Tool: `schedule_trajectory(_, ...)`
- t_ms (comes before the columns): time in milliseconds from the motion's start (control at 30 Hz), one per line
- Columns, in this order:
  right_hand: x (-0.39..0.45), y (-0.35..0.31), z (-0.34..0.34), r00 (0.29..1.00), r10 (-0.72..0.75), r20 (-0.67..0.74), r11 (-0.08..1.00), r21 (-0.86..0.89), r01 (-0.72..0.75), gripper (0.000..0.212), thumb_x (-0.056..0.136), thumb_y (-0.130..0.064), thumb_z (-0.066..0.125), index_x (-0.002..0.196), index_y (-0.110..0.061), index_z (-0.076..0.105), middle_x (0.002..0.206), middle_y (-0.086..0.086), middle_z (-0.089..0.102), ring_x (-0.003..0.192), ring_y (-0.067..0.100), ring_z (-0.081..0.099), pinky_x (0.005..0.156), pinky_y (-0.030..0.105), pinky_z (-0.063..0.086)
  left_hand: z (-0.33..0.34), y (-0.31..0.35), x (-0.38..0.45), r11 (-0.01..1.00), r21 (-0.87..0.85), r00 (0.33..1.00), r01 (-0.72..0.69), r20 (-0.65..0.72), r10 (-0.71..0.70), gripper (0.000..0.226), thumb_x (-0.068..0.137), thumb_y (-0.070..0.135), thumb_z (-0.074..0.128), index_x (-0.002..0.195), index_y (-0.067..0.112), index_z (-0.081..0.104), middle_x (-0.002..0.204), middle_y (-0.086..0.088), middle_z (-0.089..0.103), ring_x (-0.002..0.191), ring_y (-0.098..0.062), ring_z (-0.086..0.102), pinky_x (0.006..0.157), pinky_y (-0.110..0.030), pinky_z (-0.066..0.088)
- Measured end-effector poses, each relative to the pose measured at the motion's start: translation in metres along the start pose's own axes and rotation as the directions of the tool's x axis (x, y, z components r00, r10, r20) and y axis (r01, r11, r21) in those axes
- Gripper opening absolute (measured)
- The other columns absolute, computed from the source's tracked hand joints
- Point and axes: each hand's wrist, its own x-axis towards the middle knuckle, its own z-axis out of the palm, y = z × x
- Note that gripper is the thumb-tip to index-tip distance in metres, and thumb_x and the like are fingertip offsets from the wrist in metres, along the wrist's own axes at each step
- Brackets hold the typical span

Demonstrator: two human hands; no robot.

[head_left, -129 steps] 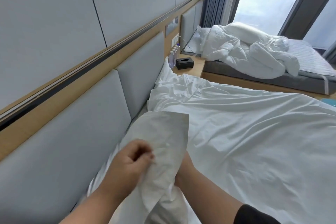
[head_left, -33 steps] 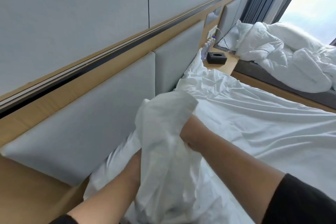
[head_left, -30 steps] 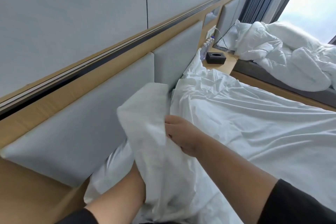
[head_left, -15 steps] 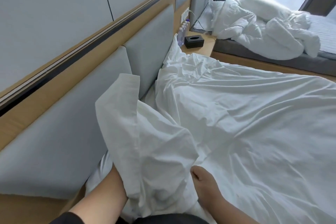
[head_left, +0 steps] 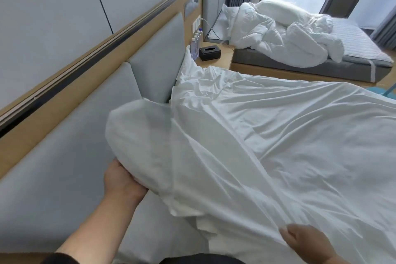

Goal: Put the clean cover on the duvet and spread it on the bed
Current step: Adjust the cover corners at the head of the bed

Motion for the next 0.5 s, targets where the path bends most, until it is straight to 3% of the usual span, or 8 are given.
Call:
schedule_trajectory(67,0.002,0.007,0.016,0.987,-0.008,0.158,0.995,-0.098,0.024,0.046,0.087,-0.067,0.048,0.064,-0.027,0.050,0.069,-0.012,0.056,0.079,0.004,0.061,0.070,0.020,0.044,-0.001,-0.011,-0.005,0.993,0.099,0.997,0.068,0.016,-0.070,0.039,0.098,0.024,0.041,0.112,0.023,0.077,0.126,-0.009,0.070,0.111,-0.037,0.068,0.094,-0.053,0.053)
schedule_trajectory(133,0.010,-0.014,0.011,0.952,-0.044,0.304,0.997,-0.054,0.063,0.034,0.085,-0.055,0.054,0.065,-0.029,0.048,0.075,-0.013,0.053,0.086,0.008,0.060,0.070,0.016,0.040,-0.003,-0.021,-0.010,0.971,0.210,0.990,0.119,0.054,-0.133,0.035,0.094,0.027,0.050,0.120,0.022,0.073,0.124,-0.010,0.070,0.111,-0.038,0.068,0.091,-0.052,0.055)
schedule_trajectory(200,0.022,-0.054,-0.011,0.945,-0.116,0.307,0.991,0.100,0.089,0.022,0.088,-0.040,0.063,0.072,-0.035,0.048,0.082,-0.013,0.053,0.090,0.012,0.059,0.069,0.017,0.038,-0.007,-0.020,-0.016,0.945,0.305,0.976,0.117,0.142,-0.166,0.034,0.085,0.030,0.063,0.116,0.022,0.075,0.116,-0.010,0.072,0.107,-0.035,0.069,0.085,-0.048,0.056)
schedule_trajectory(233,0.027,-0.077,-0.028,0.962,-0.151,0.227,0.968,0.230,0.098,0.017,0.090,-0.038,0.066,0.079,-0.035,0.052,0.087,-0.012,0.057,0.089,0.011,0.060,0.071,0.018,0.040,-0.007,-0.017,-0.020,0.928,0.364,0.974,0.083,0.166,-0.152,0.033,0.082,0.032,0.067,0.113,0.022,0.076,0.112,-0.010,0.073,0.104,-0.034,0.071,0.081,-0.046,0.057)
schedule_trajectory(300,0.028,-0.135,-0.073,0.972,-0.228,0.061,0.828,0.537,0.160,0.013,0.093,-0.044,0.064,0.091,-0.031,0.061,0.095,-0.011,0.063,0.087,0.007,0.061,0.076,0.020,0.045,-0.009,-0.012,-0.026,0.891,0.452,0.975,0.026,0.184,-0.122,0.035,0.083,0.036,0.069,0.114,0.022,0.075,0.111,-0.009,0.074,0.102,-0.032,0.072,0.077,-0.043,0.058)
schedule_trajectory(367,0.011,-0.195,-0.122,0.920,-0.389,0.038,0.578,0.788,0.212,0.031,0.094,-0.053,0.059,0.101,-0.024,0.067,0.099,-0.010,0.068,0.087,0.009,0.064,0.081,0.025,0.050,-0.005,-0.015,-0.036,0.840,0.543,0.973,-0.001,0.194,-0.124,0.033,0.090,0.039,0.064,0.118,0.024,0.074,0.114,-0.008,0.074,0.106,-0.031,0.071,0.075,-0.039,0.058)
schedule_trajectory(433,-0.009,-0.241,-0.153,0.824,-0.558,0.100,0.497,0.835,0.236,0.025,0.098,-0.037,0.059,0.114,-0.021,0.069,0.111,-0.002,0.070,0.102,0.013,0.067,0.082,0.017,0.050,0.000,-0.019,-0.054,0.747,0.664,0.959,0.001,0.210,-0.188,0.034,0.084,0.048,0.069,0.113,0.029,0.076,0.115,-0.005,0.075,0.108,-0.027,0.070,0.074,-0.033,0.058)
schedule_trajectory(500,-0.025,-0.264,-0.162,0.723,-0.675,0.147,0.444,0.864,0.239,0.033,0.091,-0.019,0.062,0.119,-0.036,0.066,0.120,-0.006,0.069,0.112,0.003,0.065,0.088,0.012,0.049,-0.004,-0.016,-0.069,0.646,0.763,0.931,0.006,0.232,-0.282,0.059,0.053,0.059,0.088,0.102,0.028,0.080,0.102,-0.001,0.078,0.097,-0.020,0.074,0.070,-0.026,0.058)
